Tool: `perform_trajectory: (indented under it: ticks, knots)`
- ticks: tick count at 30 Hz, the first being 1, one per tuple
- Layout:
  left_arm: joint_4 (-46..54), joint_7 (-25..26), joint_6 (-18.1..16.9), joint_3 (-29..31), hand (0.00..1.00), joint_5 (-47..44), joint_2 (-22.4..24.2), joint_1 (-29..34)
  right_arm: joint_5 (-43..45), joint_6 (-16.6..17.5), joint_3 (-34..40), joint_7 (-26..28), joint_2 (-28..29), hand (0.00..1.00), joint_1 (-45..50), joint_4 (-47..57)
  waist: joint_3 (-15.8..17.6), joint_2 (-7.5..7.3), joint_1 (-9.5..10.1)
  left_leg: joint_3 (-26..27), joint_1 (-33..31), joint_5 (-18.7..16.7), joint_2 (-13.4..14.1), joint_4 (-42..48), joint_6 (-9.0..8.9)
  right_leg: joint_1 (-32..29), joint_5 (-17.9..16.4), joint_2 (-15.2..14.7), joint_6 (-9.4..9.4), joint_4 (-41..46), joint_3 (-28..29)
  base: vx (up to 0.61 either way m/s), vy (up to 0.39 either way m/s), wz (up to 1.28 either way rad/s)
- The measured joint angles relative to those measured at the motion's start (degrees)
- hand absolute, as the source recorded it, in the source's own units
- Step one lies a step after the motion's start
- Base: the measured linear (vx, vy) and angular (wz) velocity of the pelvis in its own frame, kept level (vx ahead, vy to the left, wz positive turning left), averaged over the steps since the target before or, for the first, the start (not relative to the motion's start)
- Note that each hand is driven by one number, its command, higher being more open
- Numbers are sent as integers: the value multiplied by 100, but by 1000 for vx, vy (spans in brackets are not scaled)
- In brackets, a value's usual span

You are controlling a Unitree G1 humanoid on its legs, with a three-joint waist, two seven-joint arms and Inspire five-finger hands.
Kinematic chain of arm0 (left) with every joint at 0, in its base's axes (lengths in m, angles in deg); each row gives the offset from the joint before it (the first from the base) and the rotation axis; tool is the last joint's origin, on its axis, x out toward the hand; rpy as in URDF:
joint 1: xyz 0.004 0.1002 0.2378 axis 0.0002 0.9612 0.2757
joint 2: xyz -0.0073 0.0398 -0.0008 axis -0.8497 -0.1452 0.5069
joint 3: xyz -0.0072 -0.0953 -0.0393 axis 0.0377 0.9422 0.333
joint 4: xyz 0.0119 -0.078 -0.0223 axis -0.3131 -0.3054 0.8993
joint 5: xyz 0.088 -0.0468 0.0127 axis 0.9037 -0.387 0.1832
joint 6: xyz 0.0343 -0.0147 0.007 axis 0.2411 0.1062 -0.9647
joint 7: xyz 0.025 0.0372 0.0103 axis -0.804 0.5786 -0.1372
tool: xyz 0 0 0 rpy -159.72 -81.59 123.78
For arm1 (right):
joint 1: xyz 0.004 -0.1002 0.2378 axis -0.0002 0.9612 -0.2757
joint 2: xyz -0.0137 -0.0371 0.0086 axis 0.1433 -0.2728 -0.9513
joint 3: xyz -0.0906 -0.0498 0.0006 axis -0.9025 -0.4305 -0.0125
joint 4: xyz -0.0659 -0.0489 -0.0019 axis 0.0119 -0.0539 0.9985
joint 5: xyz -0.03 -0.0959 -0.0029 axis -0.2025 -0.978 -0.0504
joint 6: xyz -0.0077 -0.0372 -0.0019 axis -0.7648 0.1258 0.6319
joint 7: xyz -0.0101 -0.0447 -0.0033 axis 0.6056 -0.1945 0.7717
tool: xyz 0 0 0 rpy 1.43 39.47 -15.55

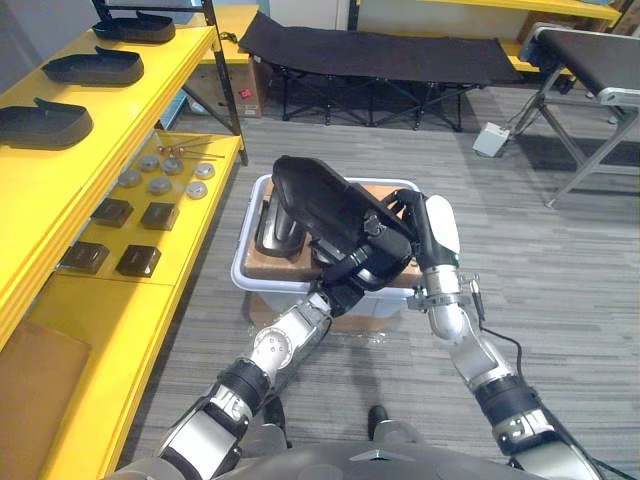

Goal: Walk over and take three plastic housings, then place them on the shelf

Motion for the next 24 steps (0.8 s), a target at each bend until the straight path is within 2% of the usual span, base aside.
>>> perform_trajectory:
  ticks: [4,6,10,15,22,23,24]
  knots:
    - [110,159,-957,261,0,-727,119,138,60,-3,-118,58,160,0,601,17,-15,-25,-26,8,2,-53,4,0,-46,-3,-10,2,-6,0,5,0,0,0]
    - [219,169,-1145,291,0,-803,82,174,134,-3,-189,61,227,0,772,48,-17,-27,-41,11,2,-61,1,0,-46,-4,-15,-2,-9,1,10,0,0,0]
    - [499,164,-1233,280,0,-811,119,530,128,-18,-199,42,381,0,811,132,-51,-84,-109,30,-2,-74,2,-1,-51,-40,-16,-3,-8,5,58,3,8,-5]
    - [499,61,-1139,238,0,-548,127,563,128,-26,-243,-109,385,0,1039,304,-84,-139,-111,53,-4,-84,0,-1,-52,-53,-17,-7,-7,8,87,1,2,-1]
    - [499,-207,-1132,234,0,530,122,552,144,-22,-387,-348,359,0,1342,422,-96,-155,-130,95,2,-84,2,-1,-52,-60,-14,-6,-6,11,106,0,1,-1]
    - [499,-236,-1137,233,0,720,104,550,165,-22,-419,-358,345,100,1385,422,-100,-161,-130,96,3,-83,2,-1,-51,-59,-13,-7,-6,11,106,0,0,0]
    - [499,-247,-1137,229,0,778,88,549,172,-21,-436,-367,339,100,1402,422,-103,-163,-132,97,3,-83,2,-1,-51,-59,-12,-7,-6,11,107,0,0,0]
